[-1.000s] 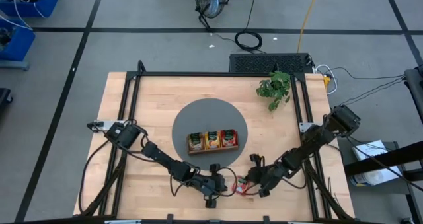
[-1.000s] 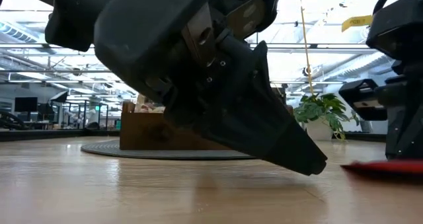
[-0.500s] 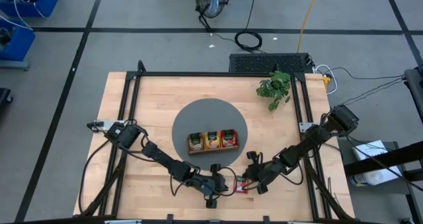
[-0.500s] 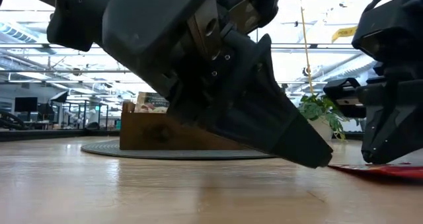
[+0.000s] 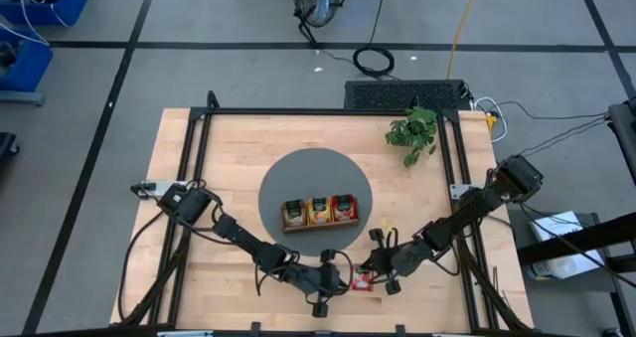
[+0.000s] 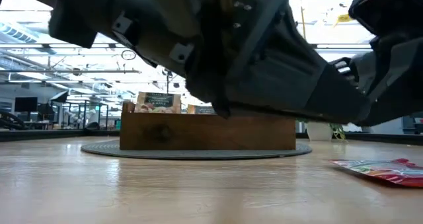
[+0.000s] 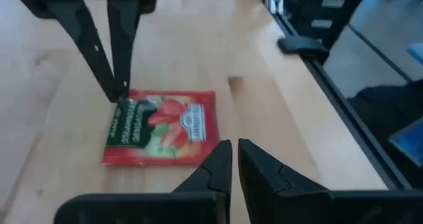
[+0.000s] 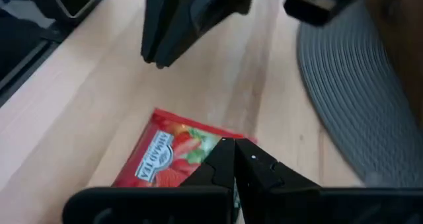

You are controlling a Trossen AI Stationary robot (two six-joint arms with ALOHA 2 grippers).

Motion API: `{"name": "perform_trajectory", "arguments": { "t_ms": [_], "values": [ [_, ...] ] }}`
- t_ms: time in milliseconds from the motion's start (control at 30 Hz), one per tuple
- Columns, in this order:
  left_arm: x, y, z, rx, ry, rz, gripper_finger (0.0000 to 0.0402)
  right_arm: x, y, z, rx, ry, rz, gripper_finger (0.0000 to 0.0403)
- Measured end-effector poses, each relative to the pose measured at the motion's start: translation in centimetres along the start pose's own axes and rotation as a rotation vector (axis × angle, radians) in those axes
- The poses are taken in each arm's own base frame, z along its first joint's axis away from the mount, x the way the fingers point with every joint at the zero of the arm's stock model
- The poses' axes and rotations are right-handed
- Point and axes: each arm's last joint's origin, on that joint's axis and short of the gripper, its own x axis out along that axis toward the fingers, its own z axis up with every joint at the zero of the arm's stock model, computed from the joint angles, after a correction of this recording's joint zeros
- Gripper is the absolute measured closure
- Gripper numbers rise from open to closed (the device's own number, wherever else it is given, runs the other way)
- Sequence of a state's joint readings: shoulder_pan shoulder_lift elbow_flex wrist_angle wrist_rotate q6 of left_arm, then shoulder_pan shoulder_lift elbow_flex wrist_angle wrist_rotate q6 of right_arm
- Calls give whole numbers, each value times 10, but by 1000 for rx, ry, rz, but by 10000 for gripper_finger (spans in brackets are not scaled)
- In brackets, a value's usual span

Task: Pick & Place Tea
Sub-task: Put the red tea bag into the right section of the wooden organizer

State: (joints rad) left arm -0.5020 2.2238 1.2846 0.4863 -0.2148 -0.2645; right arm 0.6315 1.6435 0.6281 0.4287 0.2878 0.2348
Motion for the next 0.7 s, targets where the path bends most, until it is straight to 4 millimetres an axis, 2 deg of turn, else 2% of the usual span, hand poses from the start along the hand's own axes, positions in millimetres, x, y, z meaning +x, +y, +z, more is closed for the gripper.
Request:
{"name": "perform_trajectory", "arguments": {
  "t_ms": [167,333,433,700],
  "values": [
    [16,-3,1,2,-25,-43,371,-9,1,-2,54,61,-6,403],
    [31,-6,2,29,87,-7,371,-25,6,-3,79,101,-37,403],
    [39,-3,2,17,115,12,371,-27,6,-8,111,145,-55,403],
    [42,1,1,-8,124,50,371,-28,6,-13,147,201,-50,374]
  ]
}}
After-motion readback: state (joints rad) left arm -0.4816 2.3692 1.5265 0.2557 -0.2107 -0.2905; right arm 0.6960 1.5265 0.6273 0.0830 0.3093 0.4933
